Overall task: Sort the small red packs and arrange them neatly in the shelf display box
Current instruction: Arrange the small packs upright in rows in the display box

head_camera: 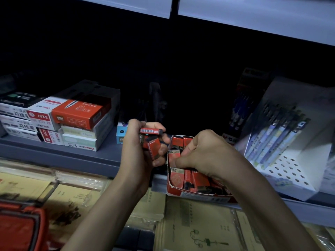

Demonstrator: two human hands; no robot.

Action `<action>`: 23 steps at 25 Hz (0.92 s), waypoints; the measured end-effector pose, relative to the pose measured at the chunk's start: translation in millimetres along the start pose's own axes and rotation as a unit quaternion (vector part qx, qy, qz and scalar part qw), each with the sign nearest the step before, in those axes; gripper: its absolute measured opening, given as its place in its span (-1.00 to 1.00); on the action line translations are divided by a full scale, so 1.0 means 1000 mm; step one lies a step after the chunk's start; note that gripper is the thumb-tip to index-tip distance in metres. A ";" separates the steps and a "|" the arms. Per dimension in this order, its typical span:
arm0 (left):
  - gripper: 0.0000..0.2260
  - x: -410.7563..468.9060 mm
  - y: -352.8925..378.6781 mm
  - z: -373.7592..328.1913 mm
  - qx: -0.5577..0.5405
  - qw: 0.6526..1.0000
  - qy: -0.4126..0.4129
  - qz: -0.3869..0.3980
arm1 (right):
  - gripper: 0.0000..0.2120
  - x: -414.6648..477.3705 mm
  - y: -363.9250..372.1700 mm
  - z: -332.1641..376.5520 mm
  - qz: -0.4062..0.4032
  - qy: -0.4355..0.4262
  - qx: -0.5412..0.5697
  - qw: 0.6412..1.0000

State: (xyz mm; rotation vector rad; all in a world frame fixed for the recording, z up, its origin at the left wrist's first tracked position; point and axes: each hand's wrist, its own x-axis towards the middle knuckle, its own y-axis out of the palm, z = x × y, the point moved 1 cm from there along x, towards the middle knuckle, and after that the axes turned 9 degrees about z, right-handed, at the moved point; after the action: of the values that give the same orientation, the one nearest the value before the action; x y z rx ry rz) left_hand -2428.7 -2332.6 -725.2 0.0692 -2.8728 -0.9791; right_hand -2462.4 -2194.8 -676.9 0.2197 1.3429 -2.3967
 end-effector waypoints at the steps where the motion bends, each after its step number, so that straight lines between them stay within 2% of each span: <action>1: -0.67 0.000 0.000 0.000 0.002 1.000 0.000 0.000 | -0.67 -0.001 0.001 0.000 -0.007 -0.005 -0.006 1.000; 7: -0.66 0.002 0.001 0.002 0.005 1.000 0.005 -0.009 | -0.75 -0.013 0.002 0.002 -0.056 -0.023 -0.022 0.998; 14: -0.66 0.001 0.002 0.003 0.003 1.000 0.005 -0.003 | -0.74 -0.017 0.007 0.004 -0.104 -0.024 -0.029 0.994; 19: -0.66 0.000 0.002 0.001 0.006 1.000 0.007 -0.003 | -0.76 -0.016 0.000 0.001 -0.093 -0.038 0.064 0.993; 23: -0.66 -0.001 -0.001 0.001 0.003 1.000 0.006 -0.007 | -0.86 -0.012 -0.020 -0.003 -0.109 -0.108 0.133 0.979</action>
State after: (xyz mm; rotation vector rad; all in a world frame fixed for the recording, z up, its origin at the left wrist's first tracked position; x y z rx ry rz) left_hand -2427.5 -2332.1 -726.6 0.0949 -2.8688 -0.9678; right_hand -2459.5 -2180.4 -658.8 -0.1238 0.9919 -2.6897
